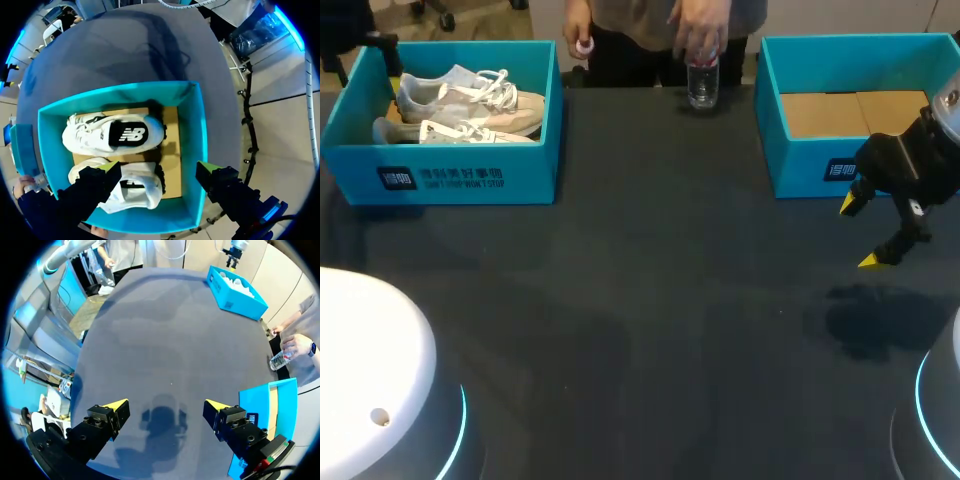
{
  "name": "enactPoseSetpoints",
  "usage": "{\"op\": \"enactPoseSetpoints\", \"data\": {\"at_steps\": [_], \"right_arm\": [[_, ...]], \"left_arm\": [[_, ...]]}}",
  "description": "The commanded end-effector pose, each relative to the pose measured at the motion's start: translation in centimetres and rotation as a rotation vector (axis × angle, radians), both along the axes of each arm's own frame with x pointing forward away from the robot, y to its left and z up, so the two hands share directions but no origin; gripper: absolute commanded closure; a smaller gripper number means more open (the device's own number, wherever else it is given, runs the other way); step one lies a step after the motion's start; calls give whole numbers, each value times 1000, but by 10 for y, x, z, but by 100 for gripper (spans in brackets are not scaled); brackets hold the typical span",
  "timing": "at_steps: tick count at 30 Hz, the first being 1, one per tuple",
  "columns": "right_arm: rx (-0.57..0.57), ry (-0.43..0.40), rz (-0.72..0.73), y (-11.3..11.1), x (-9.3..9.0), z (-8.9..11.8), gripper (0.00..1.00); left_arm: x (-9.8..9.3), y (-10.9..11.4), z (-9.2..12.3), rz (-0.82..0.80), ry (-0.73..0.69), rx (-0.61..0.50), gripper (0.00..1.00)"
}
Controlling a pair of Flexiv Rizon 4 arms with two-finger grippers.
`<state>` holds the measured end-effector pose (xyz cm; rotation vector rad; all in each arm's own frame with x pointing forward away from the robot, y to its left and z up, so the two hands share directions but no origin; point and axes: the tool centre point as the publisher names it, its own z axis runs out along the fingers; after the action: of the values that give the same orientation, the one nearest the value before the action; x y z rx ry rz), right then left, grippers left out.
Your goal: Take the shoe out of the shoebox, open the shoe tongue, remove and reinsert the insole, then place the shoe into the shoebox
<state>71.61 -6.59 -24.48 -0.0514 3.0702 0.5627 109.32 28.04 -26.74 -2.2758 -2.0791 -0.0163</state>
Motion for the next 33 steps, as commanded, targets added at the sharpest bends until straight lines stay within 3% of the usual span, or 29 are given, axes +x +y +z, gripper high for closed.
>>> {"op": "enactPoseSetpoints", "data": {"at_steps": [1,10,17,18,20,22,25,26,33], "right_arm": [[-2,0,-1,1,0,-1,0],[-2,0,-1,1,0,-1,0],[-2,0,-1,1,0,-1,0],[-2,0,-1,1,0,-1,0],[-2,0,-1,1,0,-1,0],[-2,0,-1,1,0,-1,0],[-2,0,-1,1,0,-1,0],[-2,0,-1,1,0,-1,0],[-2,0,-1,1,0,-1,0]], "left_arm": [[-7,2,-10,-23,7,6,0],[-18,-5,-30,-109,19,5,0],[-30,-8,-31,-157,30,-9,1],[-30,-8,-31,-162,35,-12,5],[-32,-7,-34,-170,40,-11,21],[-34,-6,-37,-177,42,-5,21],[-35,-6,-42,-185,40,3,29],[-35,-6,-44,-185,39,6,40],[-33,-5,-55,-175,32,-16,41]]}}
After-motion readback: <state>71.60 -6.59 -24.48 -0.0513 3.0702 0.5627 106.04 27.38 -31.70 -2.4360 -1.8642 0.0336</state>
